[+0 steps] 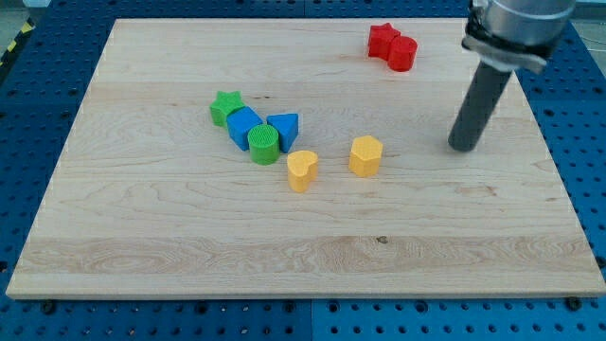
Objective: Point your arm at the parallel bottom of the green circle
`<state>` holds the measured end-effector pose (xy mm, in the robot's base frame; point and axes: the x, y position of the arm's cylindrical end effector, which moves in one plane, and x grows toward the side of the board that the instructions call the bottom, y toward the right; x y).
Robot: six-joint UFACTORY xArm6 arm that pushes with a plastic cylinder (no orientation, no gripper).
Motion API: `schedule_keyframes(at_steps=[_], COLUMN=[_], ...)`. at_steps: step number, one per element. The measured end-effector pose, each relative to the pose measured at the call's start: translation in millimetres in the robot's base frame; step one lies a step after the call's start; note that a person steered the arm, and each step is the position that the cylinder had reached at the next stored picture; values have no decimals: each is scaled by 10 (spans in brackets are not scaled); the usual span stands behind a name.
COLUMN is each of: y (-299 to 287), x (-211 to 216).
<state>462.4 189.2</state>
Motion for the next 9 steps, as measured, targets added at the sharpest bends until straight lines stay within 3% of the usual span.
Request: schedule_keyframes(at_steps=[3,5,7,9], y=[-882,-1151,-2145,-2129], x=[469,1266,1161,1224])
